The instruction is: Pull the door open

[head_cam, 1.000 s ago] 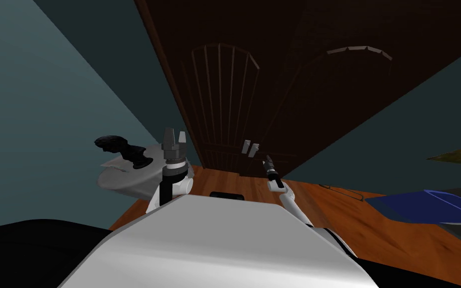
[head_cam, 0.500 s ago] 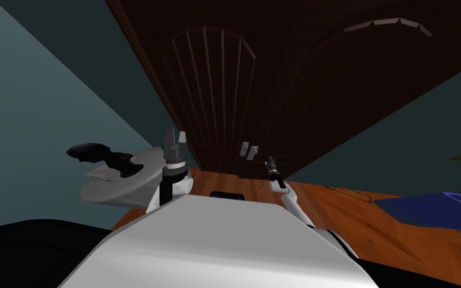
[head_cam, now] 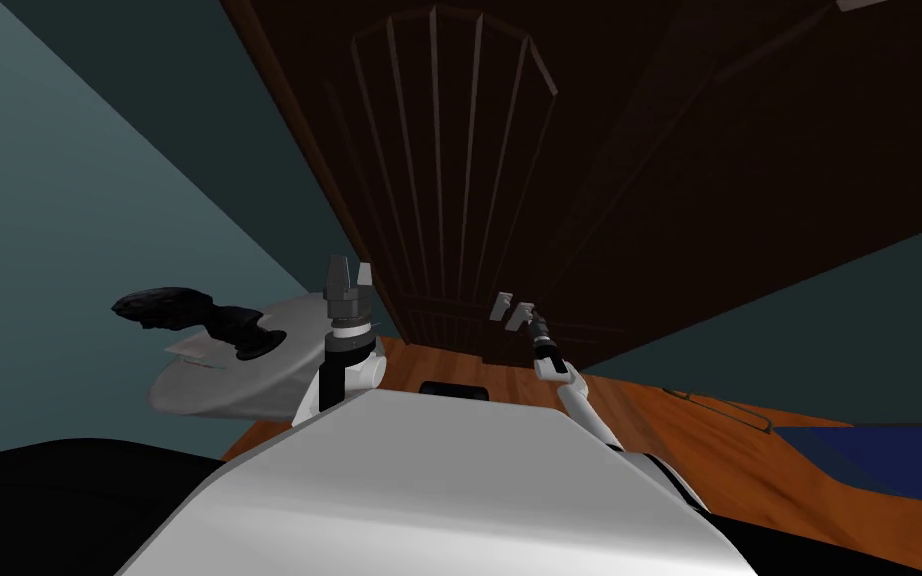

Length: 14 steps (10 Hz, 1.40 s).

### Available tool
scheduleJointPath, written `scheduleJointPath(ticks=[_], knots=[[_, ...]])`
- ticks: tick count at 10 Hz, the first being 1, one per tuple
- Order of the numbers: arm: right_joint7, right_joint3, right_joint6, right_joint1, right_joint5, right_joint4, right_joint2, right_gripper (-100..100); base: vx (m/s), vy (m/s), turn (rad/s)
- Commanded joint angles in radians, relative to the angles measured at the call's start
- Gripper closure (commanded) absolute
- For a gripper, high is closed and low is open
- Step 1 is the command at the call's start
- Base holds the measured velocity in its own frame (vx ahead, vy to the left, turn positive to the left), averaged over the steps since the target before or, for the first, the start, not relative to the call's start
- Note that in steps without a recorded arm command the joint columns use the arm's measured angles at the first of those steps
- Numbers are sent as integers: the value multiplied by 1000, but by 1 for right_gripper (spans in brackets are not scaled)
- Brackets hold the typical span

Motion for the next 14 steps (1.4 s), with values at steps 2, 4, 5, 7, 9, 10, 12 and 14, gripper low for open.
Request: scheduleJointPath(ticks=[2, 4, 5, 7, 9, 10, 12, 14], knots=[[0, -1, 1, 1, 0, 0, -1, 100, -24, -24, 2], [0, -1, 1, 1, 0, 0, -1, 100, -16, -10, -5], [0, -1, 1, 1, 0, 0, -1, 100, 0, 0, 0], [-7, 0, 1, 18, -3, -6, -14, -100, -158, -81, -89], [-15, 15, -1, 25, -3, -22, -19, -100, -204, -29, 7], [-19, 25, -2, 28, -3, -32, -19, -100, -242, 38, 37], [-30, 52, -5, 31, -1, -59, -19, -100, -206, 124, 63], [-23, 22, -11, 38, -5, -18, -29, -100, -28, -9, -74]])
